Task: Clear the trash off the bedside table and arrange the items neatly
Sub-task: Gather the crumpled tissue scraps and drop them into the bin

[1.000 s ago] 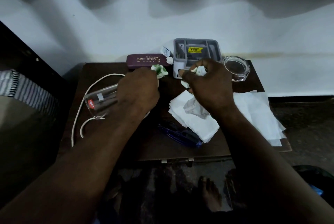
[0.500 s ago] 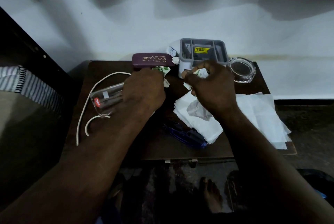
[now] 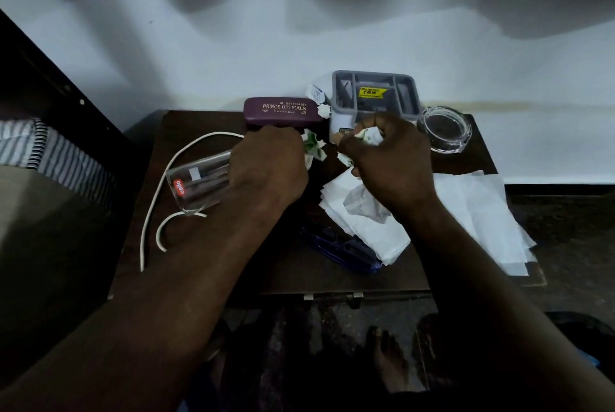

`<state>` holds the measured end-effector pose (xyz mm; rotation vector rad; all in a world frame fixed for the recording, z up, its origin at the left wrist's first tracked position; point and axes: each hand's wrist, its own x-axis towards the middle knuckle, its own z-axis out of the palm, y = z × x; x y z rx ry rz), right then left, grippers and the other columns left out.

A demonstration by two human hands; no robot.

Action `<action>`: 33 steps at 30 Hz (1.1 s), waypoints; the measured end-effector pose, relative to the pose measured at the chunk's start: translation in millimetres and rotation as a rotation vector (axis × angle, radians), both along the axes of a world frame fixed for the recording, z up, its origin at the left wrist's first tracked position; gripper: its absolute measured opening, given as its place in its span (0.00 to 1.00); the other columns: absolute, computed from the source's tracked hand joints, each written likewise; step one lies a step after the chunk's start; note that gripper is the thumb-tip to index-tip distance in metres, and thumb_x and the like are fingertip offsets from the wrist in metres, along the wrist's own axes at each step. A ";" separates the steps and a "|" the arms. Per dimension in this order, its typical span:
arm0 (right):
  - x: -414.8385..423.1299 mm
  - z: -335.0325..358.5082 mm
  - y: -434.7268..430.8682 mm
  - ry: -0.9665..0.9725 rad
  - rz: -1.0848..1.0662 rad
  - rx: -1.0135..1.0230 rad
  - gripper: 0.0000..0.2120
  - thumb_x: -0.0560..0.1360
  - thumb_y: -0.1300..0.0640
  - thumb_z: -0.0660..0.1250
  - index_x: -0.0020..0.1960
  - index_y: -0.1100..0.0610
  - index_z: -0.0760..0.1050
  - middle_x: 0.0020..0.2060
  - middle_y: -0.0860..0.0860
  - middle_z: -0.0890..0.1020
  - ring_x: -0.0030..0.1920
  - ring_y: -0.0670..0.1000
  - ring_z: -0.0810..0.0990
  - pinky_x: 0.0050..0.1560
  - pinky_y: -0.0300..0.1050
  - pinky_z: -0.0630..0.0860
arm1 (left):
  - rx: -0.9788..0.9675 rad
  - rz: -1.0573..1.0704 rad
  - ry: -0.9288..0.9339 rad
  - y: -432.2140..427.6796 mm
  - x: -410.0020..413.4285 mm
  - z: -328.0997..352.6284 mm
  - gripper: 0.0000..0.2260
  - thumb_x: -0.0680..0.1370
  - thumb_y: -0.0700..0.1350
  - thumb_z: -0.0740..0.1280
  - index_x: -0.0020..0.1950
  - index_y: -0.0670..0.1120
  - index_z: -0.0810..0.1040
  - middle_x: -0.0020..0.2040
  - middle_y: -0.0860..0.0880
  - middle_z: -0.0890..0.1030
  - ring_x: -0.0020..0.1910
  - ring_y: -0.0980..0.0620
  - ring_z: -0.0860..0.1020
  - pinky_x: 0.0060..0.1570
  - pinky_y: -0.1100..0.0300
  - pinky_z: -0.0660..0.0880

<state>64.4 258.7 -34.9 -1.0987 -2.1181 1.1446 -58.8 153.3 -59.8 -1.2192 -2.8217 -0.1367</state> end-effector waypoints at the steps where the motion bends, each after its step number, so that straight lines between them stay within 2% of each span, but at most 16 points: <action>1: 0.2 -0.1 -0.3 0.001 -0.001 -0.002 0.09 0.70 0.44 0.76 0.40 0.47 0.80 0.40 0.47 0.87 0.43 0.52 0.87 0.52 0.58 0.84 | 0.016 -0.009 0.002 -0.1 -0.5 1.1 0.11 0.74 0.47 0.69 0.56 0.48 0.83 0.54 0.43 0.84 0.53 0.38 0.82 0.50 0.49 0.78; 5: 0.7 -0.3 0.1 0.001 -0.002 0.002 0.07 0.70 0.45 0.76 0.40 0.46 0.80 0.38 0.46 0.87 0.41 0.52 0.87 0.50 0.58 0.84 | 0.163 -0.017 -0.017 -0.6 -3.5 11.0 0.18 0.73 0.58 0.73 0.55 0.48 0.83 0.52 0.42 0.84 0.52 0.37 0.82 0.49 0.49 0.78; 8: 0.0 -1.3 2.5 0.005 -0.004 0.009 0.07 0.71 0.45 0.76 0.41 0.48 0.82 0.37 0.47 0.87 0.41 0.52 0.87 0.51 0.57 0.84 | 0.326 -0.007 0.033 -2.2 -8.6 20.1 0.23 0.70 0.67 0.73 0.50 0.48 0.83 0.46 0.44 0.85 0.47 0.39 0.83 0.44 0.52 0.77; 11: -2.6 -2.0 0.5 0.018 0.027 0.001 0.06 0.72 0.42 0.74 0.42 0.44 0.83 0.34 0.44 0.86 0.37 0.48 0.86 0.49 0.58 0.84 | 0.502 -0.047 -0.005 -6.7 -10.6 25.5 0.18 0.73 0.63 0.72 0.42 0.48 0.77 0.40 0.45 0.84 0.42 0.40 0.82 0.39 0.54 0.73; 12: -4.1 -2.2 -1.6 0.012 0.045 -0.007 0.10 0.73 0.39 0.74 0.41 0.45 0.83 0.34 0.44 0.86 0.35 0.47 0.85 0.48 0.58 0.84 | 0.541 -0.060 -0.045 -8.7 -10.2 26.0 0.16 0.74 0.61 0.72 0.41 0.50 0.74 0.38 0.45 0.83 0.41 0.41 0.81 0.38 0.54 0.71; 15: -9.7 -6.2 -7.4 -0.080 0.099 0.040 0.27 0.75 0.30 0.68 0.38 0.54 0.83 0.33 0.49 0.85 0.34 0.49 0.85 0.46 0.58 0.83 | 0.589 -0.084 -0.161 -12.0 -9.1 24.9 0.12 0.75 0.54 0.71 0.45 0.51 0.70 0.37 0.50 0.79 0.41 0.42 0.80 0.38 0.55 0.69; 17: -14.3 -10.2 -8.9 -0.132 0.124 0.077 0.26 0.78 0.34 0.66 0.38 0.55 0.84 0.32 0.52 0.85 0.36 0.52 0.85 0.46 0.57 0.81 | 0.593 -0.094 -0.222 -13.9 -10.8 24.0 0.10 0.74 0.49 0.69 0.51 0.48 0.71 0.41 0.49 0.80 0.43 0.41 0.80 0.40 0.56 0.68; 19: -16.4 -14.4 -9.5 -0.196 0.168 0.170 0.19 0.81 0.41 0.67 0.40 0.53 0.85 0.36 0.51 0.87 0.41 0.53 0.85 0.48 0.54 0.79 | 0.599 -0.090 -0.274 -15.7 -13.9 24.3 0.13 0.74 0.47 0.67 0.57 0.47 0.74 0.46 0.45 0.83 0.47 0.41 0.80 0.43 0.54 0.71; 22: -19.5 -19.9 -15.0 -0.270 0.214 0.343 0.08 0.79 0.53 0.68 0.50 0.52 0.87 0.48 0.52 0.89 0.50 0.56 0.86 0.52 0.48 0.79 | 0.607 -0.063 -0.319 -19.3 -17.4 26.2 0.16 0.73 0.48 0.64 0.60 0.49 0.79 0.50 0.44 0.84 0.51 0.42 0.80 0.49 0.52 0.76; 24: -21.7 -22.7 -18.5 -0.309 0.235 0.385 0.11 0.77 0.55 0.69 0.58 0.48 0.86 0.55 0.49 0.88 0.56 0.53 0.85 0.54 0.42 0.75 | 0.644 -0.054 -0.330 -21.3 -17.3 28.5 0.18 0.72 0.49 0.63 0.59 0.50 0.81 0.50 0.44 0.85 0.51 0.43 0.81 0.51 0.52 0.77; 26: -25.8 -25.9 -22.4 -0.319 0.300 0.423 0.14 0.77 0.56 0.68 0.61 0.49 0.85 0.59 0.48 0.86 0.59 0.52 0.84 0.56 0.41 0.73 | 0.720 -0.069 -0.314 -24.4 -17.2 31.2 0.16 0.72 0.47 0.64 0.56 0.51 0.86 0.50 0.46 0.87 0.51 0.45 0.82 0.51 0.58 0.76; 29: -31.4 -31.2 -29.0 -0.358 0.447 0.470 0.16 0.77 0.56 0.64 0.61 0.52 0.85 0.65 0.51 0.83 0.63 0.54 0.82 0.61 0.47 0.77 | 0.746 -0.077 -0.293 -29.1 -19.7 34.0 0.14 0.71 0.45 0.63 0.47 0.47 0.88 0.47 0.45 0.87 0.48 0.44 0.83 0.51 0.54 0.77; 31: -34.7 -33.8 -32.5 -0.444 0.474 0.444 0.17 0.78 0.54 0.65 0.64 0.50 0.83 0.72 0.51 0.78 0.67 0.54 0.80 0.64 0.49 0.77 | 0.739 -0.055 -0.300 -31.9 -22.2 34.8 0.12 0.72 0.45 0.63 0.43 0.46 0.87 0.42 0.44 0.86 0.44 0.46 0.82 0.46 0.55 0.75; 33: -37.3 -36.4 -34.5 -0.493 0.489 0.408 0.17 0.78 0.53 0.65 0.65 0.49 0.82 0.73 0.51 0.76 0.68 0.54 0.79 0.64 0.51 0.77 | 0.728 -0.025 -0.341 -33.9 -24.9 35.5 0.12 0.72 0.46 0.62 0.39 0.46 0.85 0.37 0.46 0.83 0.40 0.49 0.79 0.42 0.56 0.71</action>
